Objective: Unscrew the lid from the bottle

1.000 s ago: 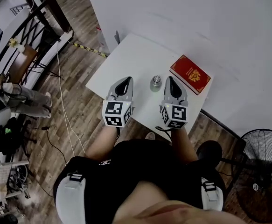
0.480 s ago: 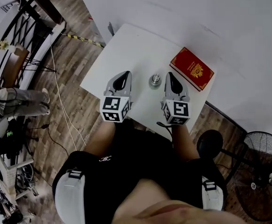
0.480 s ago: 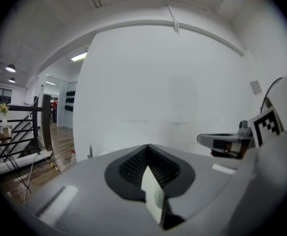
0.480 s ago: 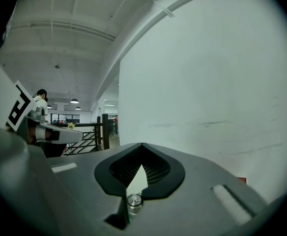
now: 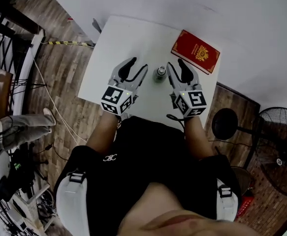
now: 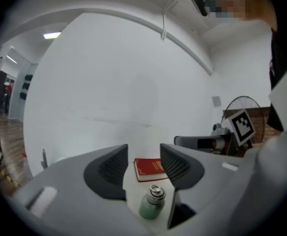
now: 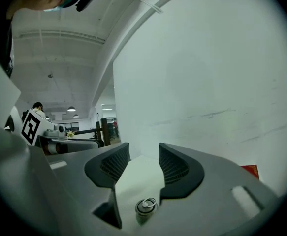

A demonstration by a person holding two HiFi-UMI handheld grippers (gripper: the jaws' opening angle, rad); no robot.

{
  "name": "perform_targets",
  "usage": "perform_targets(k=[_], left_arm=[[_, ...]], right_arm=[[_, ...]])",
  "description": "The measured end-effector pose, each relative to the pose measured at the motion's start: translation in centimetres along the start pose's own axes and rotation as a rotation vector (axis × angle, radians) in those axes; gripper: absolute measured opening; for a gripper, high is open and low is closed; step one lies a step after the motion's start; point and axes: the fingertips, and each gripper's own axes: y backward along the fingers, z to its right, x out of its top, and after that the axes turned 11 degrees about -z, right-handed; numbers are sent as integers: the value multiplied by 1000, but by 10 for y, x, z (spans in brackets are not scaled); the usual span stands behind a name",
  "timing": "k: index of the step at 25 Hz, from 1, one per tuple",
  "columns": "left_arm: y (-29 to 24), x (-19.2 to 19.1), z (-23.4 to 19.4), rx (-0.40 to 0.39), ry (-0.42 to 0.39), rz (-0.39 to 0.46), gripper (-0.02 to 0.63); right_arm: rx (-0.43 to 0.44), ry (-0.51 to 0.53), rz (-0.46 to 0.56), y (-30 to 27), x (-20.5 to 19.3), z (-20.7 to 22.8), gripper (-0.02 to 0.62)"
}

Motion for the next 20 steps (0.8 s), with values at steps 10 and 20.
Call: perform_targets(k=[10, 20], left_arm=[[-38, -59, 15, -270, -115, -147, 316], [-75, -130, 22, -431, -185, -297, 325]], right_arm=[[-74, 2, -140, -17, -54, 1, 272], [-99, -29, -297, -38, -114, 0, 272]])
